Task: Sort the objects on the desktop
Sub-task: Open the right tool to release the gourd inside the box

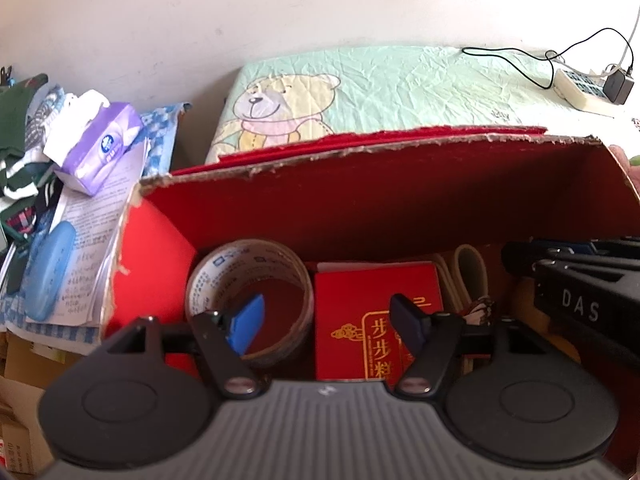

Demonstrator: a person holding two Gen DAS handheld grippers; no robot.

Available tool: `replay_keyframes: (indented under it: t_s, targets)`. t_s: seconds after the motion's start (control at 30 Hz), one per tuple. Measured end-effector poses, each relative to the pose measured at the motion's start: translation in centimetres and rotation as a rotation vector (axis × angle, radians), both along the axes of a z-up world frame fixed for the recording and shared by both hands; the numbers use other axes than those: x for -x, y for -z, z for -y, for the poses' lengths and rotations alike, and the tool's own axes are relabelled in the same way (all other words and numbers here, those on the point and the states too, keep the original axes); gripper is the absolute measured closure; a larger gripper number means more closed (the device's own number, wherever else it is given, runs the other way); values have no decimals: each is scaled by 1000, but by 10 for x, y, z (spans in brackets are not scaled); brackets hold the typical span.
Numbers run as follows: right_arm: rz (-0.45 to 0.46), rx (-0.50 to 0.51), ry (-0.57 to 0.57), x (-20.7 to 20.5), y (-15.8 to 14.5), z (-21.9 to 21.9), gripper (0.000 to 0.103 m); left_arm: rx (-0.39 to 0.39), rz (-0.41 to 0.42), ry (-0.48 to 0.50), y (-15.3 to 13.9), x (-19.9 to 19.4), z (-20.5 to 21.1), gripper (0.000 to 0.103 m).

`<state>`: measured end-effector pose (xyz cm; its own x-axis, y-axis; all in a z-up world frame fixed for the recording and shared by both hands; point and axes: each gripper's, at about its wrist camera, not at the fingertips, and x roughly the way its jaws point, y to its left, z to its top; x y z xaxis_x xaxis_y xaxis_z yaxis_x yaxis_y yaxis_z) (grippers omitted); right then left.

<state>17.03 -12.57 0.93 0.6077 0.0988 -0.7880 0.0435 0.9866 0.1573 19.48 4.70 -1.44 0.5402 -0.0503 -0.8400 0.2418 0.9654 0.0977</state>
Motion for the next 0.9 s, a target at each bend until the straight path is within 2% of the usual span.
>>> replay_keyframes:
  t_s: [0.13, 0.2, 0.27, 0.37, 0.6, 0.9]
  targets:
    - [16, -5, 10, 1, -1, 1, 88, 5, 12, 14, -1, 2, -1, 17]
    - [23, -12, 11, 1, -1, 2, 88, 20, 3, 16, -1, 0, -3, 7]
    - [26, -17, 3, 1, -1, 2, 87, 9, -7, 27, 1, 0, -2, 7]
    - [25, -27, -12, 0, 0, 3, 85, -9, 23, 44, 0, 5, 2, 7]
    - [25, -51, -23, -1, 0, 5, 86, 43, 4, 16, -2, 1, -6, 10]
    - [-2, -29, -26, 1, 1, 3, 85, 5, 14, 7, -2, 4, -2, 10]
